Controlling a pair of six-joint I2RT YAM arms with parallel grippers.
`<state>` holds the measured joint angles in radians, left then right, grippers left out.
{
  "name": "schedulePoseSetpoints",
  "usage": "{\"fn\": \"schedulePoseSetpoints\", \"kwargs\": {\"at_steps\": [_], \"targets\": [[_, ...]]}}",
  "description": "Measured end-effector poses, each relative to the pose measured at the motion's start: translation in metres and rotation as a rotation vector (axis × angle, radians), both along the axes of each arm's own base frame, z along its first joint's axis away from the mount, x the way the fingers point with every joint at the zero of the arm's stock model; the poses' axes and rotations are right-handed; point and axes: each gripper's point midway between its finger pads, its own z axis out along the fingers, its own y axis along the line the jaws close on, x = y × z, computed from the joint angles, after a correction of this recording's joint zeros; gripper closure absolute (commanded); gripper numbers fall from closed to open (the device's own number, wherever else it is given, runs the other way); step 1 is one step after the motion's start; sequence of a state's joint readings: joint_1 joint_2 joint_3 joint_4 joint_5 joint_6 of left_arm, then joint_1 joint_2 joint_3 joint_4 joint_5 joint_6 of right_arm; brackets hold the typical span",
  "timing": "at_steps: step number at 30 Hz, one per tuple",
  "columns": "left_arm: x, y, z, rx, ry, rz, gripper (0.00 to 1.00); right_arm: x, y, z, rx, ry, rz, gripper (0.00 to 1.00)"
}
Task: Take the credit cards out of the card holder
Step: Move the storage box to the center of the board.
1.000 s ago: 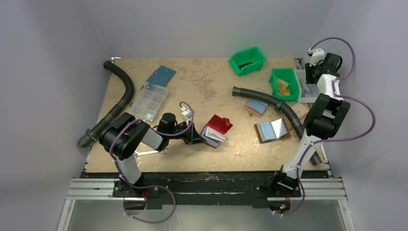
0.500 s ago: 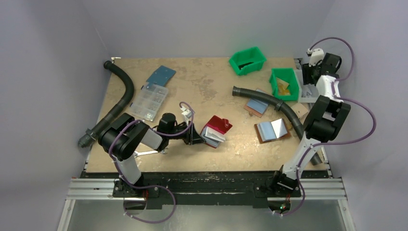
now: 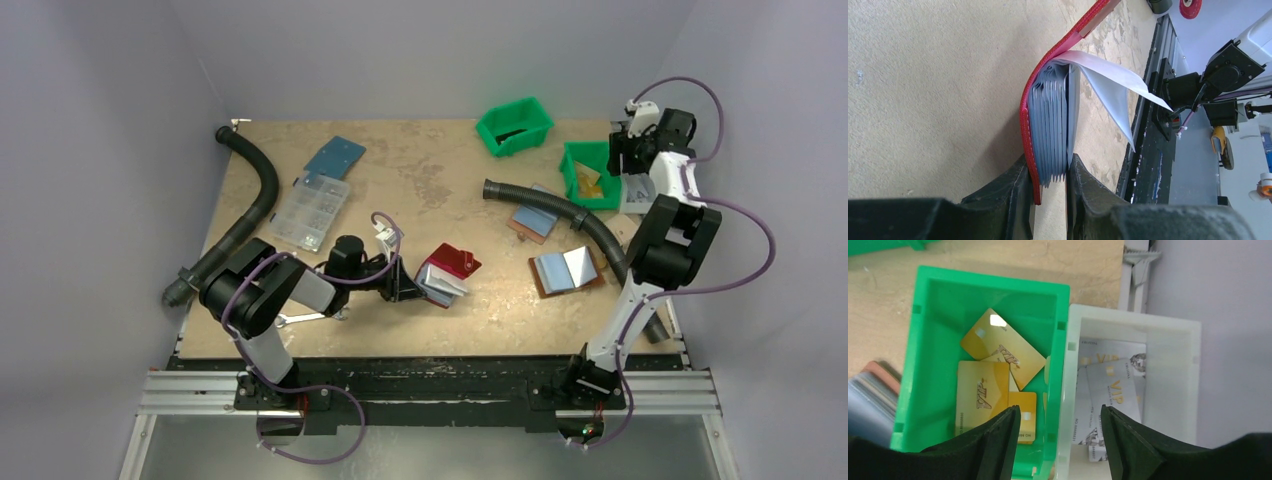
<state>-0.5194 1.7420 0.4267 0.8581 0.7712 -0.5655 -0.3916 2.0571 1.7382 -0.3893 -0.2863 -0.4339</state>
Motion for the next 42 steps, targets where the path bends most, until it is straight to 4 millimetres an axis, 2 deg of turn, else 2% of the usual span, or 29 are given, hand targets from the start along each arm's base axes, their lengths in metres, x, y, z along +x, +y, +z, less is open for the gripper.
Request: {"fn": "schedulePoseSetpoints", "kwargs": {"at_steps": [5,7,9,13,17,21,28,32,37,42], "targets": [[-0.001,0.001,0.0,0.003,0.001,0.004,1.0,0.003,0.003,-0.035,0.033,0.069,-0.015,0.36],[-0.001,0.001,0.001,0.003,0.0,0.005,1.0,0.004,0.005,-0.047,0.037,0.092,-0.018,0.42],[-0.001,0.001,0.001,0.003,0.001,0.005,1.0,0.004,0.009,-0.057,0.042,0.113,-0.017,0.53],[-0.002,0.002,0.001,0.005,0.001,0.008,1.0,0.005,0.015,-0.062,0.045,0.122,-0.006,0.72],[-0.002,0.003,0.001,0.006,-0.001,0.011,1.0,0.009,0.031,-0.06,0.063,0.108,0.019,0.81],[-0.003,0.004,0.002,0.007,-0.004,0.016,1.0,0.009,0.072,-0.062,0.076,0.117,0.089,0.82],[-0.007,0.008,0.004,0.016,-0.003,0.029,1.0,0.01,0.175,-0.063,0.118,0.134,0.284,0.82],[-0.007,0.009,0.004,0.02,-0.002,0.034,1.0,0.004,0.22,-0.063,0.142,0.141,0.374,0.8],[-0.007,0.009,0.004,0.022,0.0,0.036,1.0,-0.004,0.271,-0.063,0.168,0.142,0.453,0.74],[-0.008,0.01,0.005,0.024,0.002,0.038,1.0,-0.013,0.324,-0.06,0.209,0.144,0.517,0.61]]}}
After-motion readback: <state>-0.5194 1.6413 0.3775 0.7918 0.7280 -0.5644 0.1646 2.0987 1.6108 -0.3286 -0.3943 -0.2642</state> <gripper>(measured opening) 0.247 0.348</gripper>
